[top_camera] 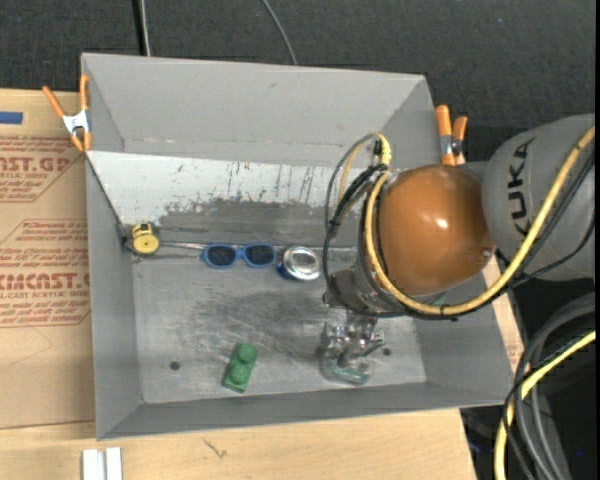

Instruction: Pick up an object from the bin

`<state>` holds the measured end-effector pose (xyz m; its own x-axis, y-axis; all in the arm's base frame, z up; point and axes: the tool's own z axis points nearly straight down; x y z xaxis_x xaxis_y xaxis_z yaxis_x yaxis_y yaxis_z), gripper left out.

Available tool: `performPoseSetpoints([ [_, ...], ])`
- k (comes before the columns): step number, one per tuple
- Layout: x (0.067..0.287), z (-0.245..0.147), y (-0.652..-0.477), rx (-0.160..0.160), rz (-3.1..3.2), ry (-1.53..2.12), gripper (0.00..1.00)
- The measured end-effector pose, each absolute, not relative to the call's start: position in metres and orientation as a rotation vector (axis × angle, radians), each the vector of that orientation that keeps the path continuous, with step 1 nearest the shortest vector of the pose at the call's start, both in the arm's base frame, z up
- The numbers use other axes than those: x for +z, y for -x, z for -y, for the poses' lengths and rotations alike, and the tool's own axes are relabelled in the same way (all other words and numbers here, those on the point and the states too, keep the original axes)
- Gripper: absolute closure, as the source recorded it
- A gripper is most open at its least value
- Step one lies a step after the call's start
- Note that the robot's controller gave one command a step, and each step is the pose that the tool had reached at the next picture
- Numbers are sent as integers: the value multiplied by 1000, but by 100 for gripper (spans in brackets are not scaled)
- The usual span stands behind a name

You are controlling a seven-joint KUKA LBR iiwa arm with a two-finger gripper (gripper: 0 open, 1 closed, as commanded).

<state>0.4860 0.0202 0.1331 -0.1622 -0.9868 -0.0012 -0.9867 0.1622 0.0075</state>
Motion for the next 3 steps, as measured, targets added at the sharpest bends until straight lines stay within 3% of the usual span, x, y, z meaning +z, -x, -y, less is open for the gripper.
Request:
performPoseSetpoints([
  [1, 202, -27, -487, 3, 2321, -2125, 100],
  [2, 199, -27, -486, -4, 2319, -2122, 0],
  [3, 82, -30, -495, 4, 2587, -1774, 0],
])
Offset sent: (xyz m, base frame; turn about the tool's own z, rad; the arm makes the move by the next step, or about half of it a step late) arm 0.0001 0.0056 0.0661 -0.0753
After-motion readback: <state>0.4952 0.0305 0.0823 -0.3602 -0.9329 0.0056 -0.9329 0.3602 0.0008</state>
